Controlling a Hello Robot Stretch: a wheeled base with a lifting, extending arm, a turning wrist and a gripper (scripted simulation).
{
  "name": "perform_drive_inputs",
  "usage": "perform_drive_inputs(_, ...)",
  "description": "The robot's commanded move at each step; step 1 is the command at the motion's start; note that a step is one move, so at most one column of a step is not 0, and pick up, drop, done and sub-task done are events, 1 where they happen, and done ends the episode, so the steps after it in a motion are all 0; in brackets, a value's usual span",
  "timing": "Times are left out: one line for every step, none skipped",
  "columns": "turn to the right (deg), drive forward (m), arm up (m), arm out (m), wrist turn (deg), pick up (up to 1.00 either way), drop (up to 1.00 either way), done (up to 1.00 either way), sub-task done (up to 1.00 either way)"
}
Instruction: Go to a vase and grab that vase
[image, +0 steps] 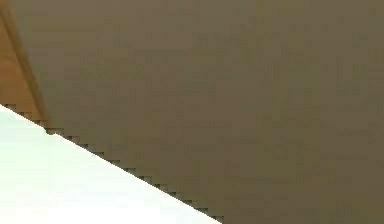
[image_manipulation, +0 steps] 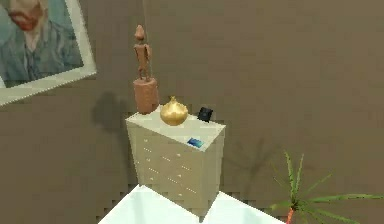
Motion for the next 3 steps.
perform_drive_inputs(45.0, 0.00, 0.00, 0.00, 0.0, 0.00, 0.00, 0.00, 0.00)
perform_drive_inputs(45.0, 0.00, 0.00, 0.00, 0.0, 0.00, 0.00, 0.00, 0.00)
perform_drive_inputs(9.0, 0.00, 0.00, 0.00, 0.0, 0.00, 0.00, 0.00, 0.00)
